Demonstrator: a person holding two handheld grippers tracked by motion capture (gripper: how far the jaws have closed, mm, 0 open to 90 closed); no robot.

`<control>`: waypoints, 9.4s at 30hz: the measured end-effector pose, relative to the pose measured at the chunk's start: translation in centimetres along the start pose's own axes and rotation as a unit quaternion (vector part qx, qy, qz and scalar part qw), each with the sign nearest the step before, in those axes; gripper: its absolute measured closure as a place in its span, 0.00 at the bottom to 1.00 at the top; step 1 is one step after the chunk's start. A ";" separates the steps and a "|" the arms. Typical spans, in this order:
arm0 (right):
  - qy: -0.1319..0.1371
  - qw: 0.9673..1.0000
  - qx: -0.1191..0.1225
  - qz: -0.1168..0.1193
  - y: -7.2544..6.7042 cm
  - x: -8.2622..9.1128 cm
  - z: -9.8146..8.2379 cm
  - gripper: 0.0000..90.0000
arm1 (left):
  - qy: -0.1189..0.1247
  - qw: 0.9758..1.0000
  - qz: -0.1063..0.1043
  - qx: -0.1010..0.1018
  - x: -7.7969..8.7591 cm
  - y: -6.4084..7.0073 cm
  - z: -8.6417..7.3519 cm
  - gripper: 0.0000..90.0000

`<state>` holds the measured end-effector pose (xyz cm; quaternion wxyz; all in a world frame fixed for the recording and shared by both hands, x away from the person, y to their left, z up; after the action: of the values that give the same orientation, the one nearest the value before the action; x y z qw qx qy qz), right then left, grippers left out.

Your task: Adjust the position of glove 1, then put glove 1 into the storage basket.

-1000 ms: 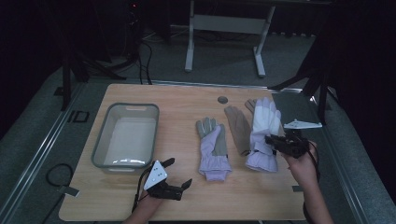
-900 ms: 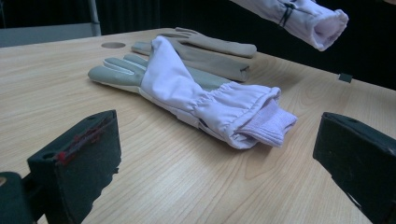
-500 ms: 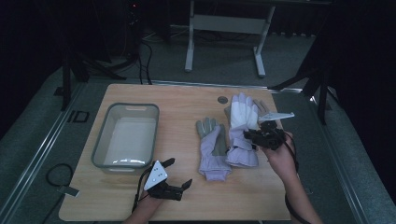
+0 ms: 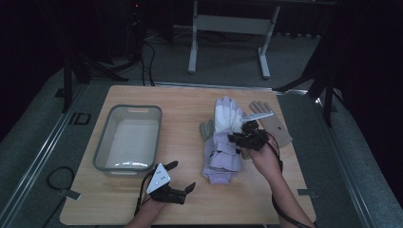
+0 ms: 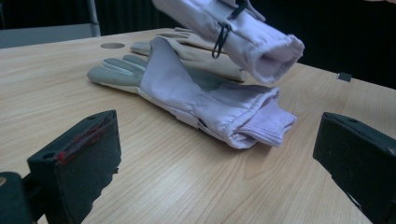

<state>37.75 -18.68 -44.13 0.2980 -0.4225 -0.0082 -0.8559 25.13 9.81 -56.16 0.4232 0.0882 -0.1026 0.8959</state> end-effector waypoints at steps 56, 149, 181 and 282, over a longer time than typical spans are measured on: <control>0.078 0.996 0.032 0.008 3.0 -1.3 -4.8 0.15 | -0.083 0.996 -0.010 0.039 -2.3 0.4 3.8 0.03; 0.052 0.993 -0.079 0.064 -2.9 -2.8 2.4 0.91 | -0.204 0.970 -0.079 0.101 -2.7 -7.0 11.1 0.85; 0.051 0.992 -0.026 0.110 -15.5 -8.6 9.6 0.91 | -0.209 0.971 -0.037 0.113 9.7 -15.8 10.4 0.84; 0.023 0.993 0.019 0.113 -11.4 -10.4 6.0 0.20 | -0.168 0.979 0.021 0.109 6.0 -10.7 8.2 0.65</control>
<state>41.07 -2.47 -45.14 0.4012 -0.3949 0.0302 -0.8259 30.23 18.75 -45.58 0.3691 0.2813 -0.0755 0.8826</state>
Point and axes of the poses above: each handheld gripper's, and its own axes: x roughly backward along the jaws, z roughly out of its top, y roughly to its right, the point moved 1 cm from there along -x, roughly forward along the jaws, and after that the axes turned 11 degrees about -x, right-handed, at the moved point
